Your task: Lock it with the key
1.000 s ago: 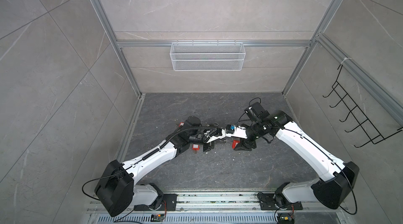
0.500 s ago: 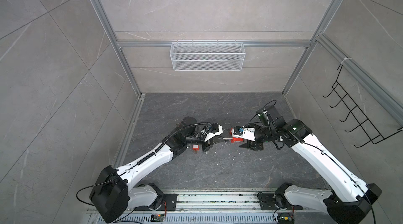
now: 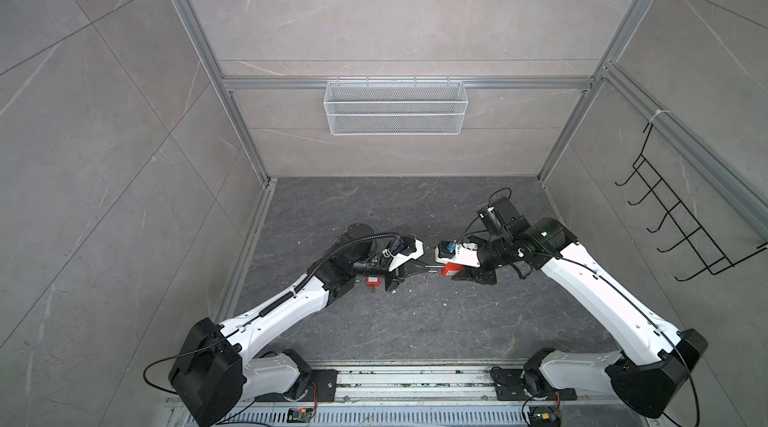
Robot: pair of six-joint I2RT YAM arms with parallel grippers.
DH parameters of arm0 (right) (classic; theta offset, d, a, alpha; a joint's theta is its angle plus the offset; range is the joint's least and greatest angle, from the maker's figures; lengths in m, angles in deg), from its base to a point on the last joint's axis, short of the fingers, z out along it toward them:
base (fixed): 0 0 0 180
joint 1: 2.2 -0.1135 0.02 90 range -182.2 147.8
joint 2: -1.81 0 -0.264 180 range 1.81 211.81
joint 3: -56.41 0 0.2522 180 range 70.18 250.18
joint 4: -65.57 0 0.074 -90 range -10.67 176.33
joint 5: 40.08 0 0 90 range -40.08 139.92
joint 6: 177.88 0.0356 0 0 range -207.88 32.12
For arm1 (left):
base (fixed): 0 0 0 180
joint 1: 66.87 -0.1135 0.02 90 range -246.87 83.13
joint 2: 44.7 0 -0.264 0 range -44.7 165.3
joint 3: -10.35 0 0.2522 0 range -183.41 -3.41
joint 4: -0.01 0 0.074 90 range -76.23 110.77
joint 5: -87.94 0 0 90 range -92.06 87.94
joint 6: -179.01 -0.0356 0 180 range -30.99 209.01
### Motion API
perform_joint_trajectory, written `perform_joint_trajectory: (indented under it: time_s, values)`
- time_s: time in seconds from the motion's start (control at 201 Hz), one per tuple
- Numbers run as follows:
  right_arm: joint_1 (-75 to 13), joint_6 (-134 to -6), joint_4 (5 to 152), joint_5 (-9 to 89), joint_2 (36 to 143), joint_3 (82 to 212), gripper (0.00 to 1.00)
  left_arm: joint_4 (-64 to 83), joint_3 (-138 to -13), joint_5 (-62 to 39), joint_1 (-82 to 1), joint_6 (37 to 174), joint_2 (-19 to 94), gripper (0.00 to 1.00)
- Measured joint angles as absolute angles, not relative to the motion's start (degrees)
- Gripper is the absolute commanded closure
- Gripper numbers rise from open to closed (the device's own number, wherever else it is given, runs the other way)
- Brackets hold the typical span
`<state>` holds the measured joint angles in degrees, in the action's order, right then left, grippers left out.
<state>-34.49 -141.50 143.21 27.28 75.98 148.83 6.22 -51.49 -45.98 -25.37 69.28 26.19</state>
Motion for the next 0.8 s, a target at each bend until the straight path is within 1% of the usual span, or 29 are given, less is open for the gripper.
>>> perform_joint_trajectory:
  time_s: [0.07, 0.139, 0.189, 0.353, 0.498, 0.587, 0.607, 0.612, 0.617, 0.637, 0.672, 0.692, 0.737, 0.802]
  values:
    - [-34.49, -141.66, 143.58, 27.15, 76.09, 148.83, 0.69, 6.66, -51.51, -46.17, -25.37, 69.07, 26.19, 1.0]
    - [-34.49, -141.74, 143.89, 26.96, 76.11, 148.83, 0.7, 7.14, -51.51, -46.41, -25.37, 68.87, 26.19, 1.0]
    - [-34.49, -141.79, 144.06, 26.78, 76.11, 148.83, 0.73, 7.44, -51.51, -46.55, -25.33, 68.8, 26.19, 1.0]
    - [-34.49, -141.92, 144.65, 26.08, 76.29, 148.85, 0.77, 7.86, -51.51, -47.11, -25.33, 68.58, 26.19, 1.0]
    - [-34.49, -141.94, 144.92, 25.67, 76.48, 148.85, 0.82, 8.23, -51.51, -47.22, -25.33, 68.54, 26.19, 1.0]
    - [-34.49, -141.92, 144.89, 25.64, 76.48, 148.85, 0.83, 8.23, -51.51, -47.2, -25.33, 68.54, 26.19, 1.0]
    - [-34.49, -141.9, 144.89, 25.62, 76.48, 148.85, 0.83, 8.25, -51.51, -47.18, -25.33, 68.58, 26.19, 0.93]
    - [-34.49, -141.92, 144.89, 25.62, 76.48, 148.87, 0.83, 8.25, -51.51, -47.18, -25.33, 68.58, 26.19, 0.89]
    - [-34.49, -141.92, 144.92, 25.6, 76.48, 148.87, 0.83, 8.28, -51.51, -47.18, -25.33, 68.58, 26.19, 0.89]
    - [-34.49, -141.9, 144.92, 25.56, 76.48, 148.89, 0.83, 8.32, -51.51, -47.11, -25.33, 68.61, 26.19, 0.82]
    - [-34.49, -141.9, 144.92, 25.32, 76.48, 148.94, 0.83, 8.36, -51.51, -46.87, -25.33, 68.48, 26.12, 0.73]
    - [-34.49, -141.87, 144.92, 25.12, 76.48, 148.94, 0.83, 8.56, -51.51, -46.61, -25.33, 69.0, 26.08, 0.69]
    - [-34.49, -141.83, 144.92, 24.77, 76.48, 148.94, 0.83, 8.84, -51.51, -45.85, -25.33, 68.89, 25.75, 0.64]
    - [-34.49, -141.7, 144.92, 24.51, 76.48, 148.94, 0.83, 9.35, -51.49, -44.88, -25.35, 69.02, 24.92, 0.63]
